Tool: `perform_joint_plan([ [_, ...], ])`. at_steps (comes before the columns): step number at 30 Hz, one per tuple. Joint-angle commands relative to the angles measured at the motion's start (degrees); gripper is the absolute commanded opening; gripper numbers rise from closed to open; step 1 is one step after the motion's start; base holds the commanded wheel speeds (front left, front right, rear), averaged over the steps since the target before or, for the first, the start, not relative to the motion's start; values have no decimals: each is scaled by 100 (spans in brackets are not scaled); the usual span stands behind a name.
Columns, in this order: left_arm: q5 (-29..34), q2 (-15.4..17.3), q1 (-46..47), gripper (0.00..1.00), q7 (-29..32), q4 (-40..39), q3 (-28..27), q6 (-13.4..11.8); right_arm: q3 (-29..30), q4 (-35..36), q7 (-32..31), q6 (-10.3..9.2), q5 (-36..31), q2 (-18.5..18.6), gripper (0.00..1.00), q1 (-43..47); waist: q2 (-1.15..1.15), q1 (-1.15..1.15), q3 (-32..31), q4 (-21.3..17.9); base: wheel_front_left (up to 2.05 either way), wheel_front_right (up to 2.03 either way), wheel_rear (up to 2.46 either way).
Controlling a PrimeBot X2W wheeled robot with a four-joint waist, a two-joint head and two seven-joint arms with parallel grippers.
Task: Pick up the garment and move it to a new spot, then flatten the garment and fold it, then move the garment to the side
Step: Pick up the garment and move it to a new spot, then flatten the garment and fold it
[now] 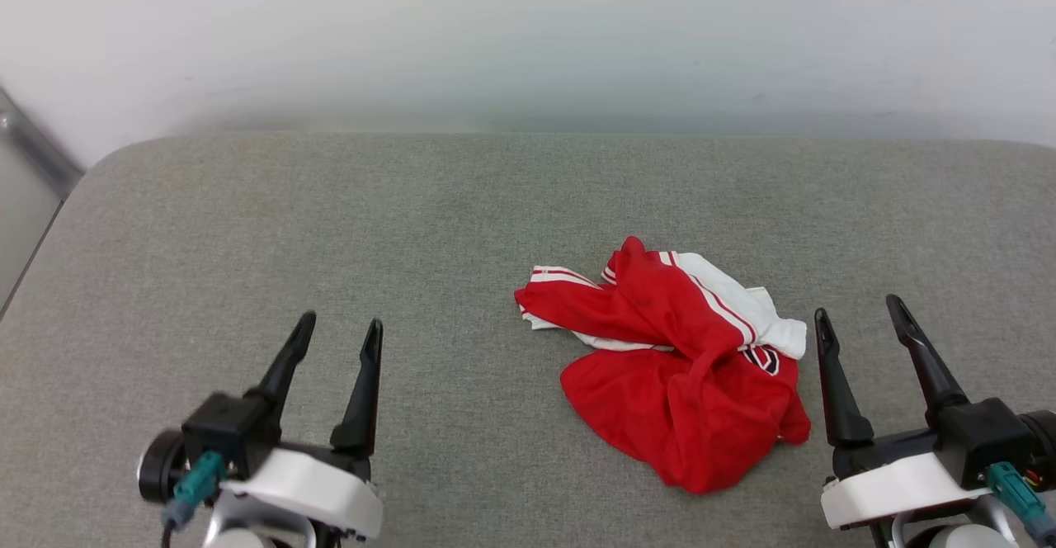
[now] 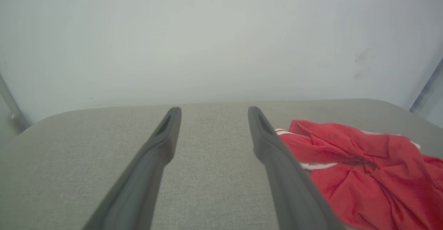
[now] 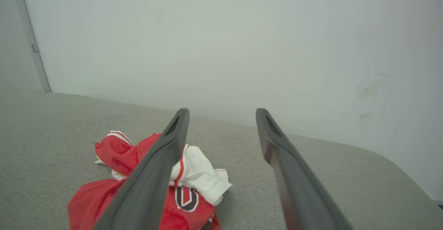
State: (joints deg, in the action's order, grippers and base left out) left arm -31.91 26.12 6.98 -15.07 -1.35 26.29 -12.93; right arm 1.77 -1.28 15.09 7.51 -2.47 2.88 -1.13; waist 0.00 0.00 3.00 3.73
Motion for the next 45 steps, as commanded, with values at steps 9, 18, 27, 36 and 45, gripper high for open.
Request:
perform_joint_plan([
  [9, 786, -787, -547, 100, -14, 11, -801, 718, -61, -32, 12, -4, 23, 0, 100, 69, 0, 0, 10, -32, 0, 0, 0],
  [18, 1238, -1205, -486, 100, -15, 110, -1256, 1258, 167, -16, 9, -4, -62, 4, 100, -64, 0, 0, 241, -3, 0, 0, 0],
  [27, 1569, -1565, -248, 100, -15, 158, -1588, 1683, -126, -91, -2661, -3, 607, 776, 100, -1110, 0, 0, 791, 201, 0, 0, 0],
  [36, 1807, -1843, 34, 100, -14, 313, -1687, 1903, -712, -174, -6619, -3, 1944, 1893, 100, -2319, 0, 0, 1283, 578, 0, 0, 0],
  [45, 1891, -2057, 323, 100, -15, 412, -1729, 2014, -924, -729, -7909, -3, 2090, 2171, 100, -3032, 0, 0, 1715, 1086, 0, 0, 0],
])
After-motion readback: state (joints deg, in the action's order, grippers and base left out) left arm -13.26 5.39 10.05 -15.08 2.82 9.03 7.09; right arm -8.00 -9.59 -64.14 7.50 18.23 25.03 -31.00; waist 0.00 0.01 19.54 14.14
